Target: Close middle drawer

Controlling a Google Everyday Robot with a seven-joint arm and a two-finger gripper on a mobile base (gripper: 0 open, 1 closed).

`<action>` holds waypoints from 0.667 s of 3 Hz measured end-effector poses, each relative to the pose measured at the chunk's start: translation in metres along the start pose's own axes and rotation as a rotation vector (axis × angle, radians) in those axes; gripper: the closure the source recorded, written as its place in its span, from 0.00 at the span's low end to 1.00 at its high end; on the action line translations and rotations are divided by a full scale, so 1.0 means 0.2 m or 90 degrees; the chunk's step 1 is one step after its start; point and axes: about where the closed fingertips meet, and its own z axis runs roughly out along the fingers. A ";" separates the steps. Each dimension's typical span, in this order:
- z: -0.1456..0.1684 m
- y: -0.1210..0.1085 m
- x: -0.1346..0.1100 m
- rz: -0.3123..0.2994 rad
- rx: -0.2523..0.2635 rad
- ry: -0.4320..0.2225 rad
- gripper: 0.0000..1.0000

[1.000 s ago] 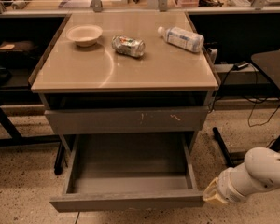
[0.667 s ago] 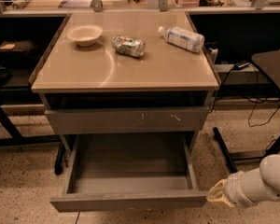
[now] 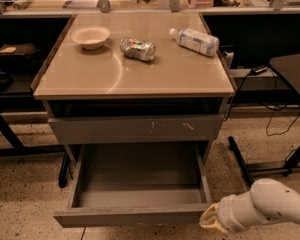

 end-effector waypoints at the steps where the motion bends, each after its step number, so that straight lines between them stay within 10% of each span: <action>1: 0.26 0.15 -0.17 -0.098 -0.025 -0.023 1.00; 2: 0.41 0.23 -0.33 -0.175 -0.031 -0.042 1.00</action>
Offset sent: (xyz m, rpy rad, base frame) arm -0.0249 0.1650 -0.0425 0.0732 -0.2041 0.3881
